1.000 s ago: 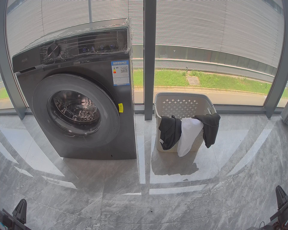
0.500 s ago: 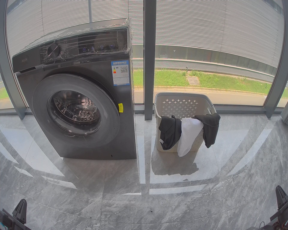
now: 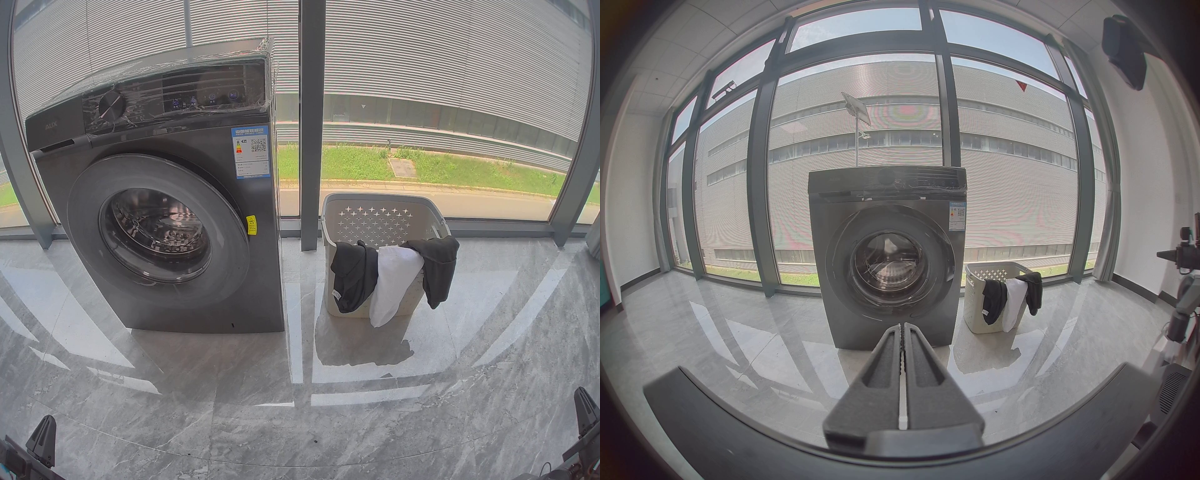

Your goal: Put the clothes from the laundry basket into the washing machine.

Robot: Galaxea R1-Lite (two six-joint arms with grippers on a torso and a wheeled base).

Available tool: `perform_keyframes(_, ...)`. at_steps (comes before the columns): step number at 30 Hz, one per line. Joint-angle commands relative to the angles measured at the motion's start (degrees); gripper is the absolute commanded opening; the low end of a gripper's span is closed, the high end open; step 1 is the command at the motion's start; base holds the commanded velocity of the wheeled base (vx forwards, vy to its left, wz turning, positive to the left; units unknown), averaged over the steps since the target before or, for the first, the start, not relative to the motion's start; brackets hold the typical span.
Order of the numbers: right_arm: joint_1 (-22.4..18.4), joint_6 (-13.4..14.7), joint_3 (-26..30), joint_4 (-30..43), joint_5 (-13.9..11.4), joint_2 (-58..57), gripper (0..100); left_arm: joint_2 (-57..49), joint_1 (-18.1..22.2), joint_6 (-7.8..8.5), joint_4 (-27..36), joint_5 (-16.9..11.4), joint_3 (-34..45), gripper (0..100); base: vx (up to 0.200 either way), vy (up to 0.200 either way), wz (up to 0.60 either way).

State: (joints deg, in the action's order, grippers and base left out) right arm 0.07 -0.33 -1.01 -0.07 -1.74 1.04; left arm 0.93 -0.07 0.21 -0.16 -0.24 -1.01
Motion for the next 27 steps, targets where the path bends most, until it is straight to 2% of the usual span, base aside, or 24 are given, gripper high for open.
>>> perform_keyframes(1,0.01,-0.02,1.01,-0.01,-0.10,-1.04,0,-0.84,-0.01,0.14,0.07,-0.11,1.01,0,0.000,0.000,0.00)
perform_keyframes(27,0.01,-0.02,1.01,-0.10,-0.10,-1.04,0,-0.93,-0.01,-0.12,0.07,-0.02,1.01,0,0.000,0.000,0.00)
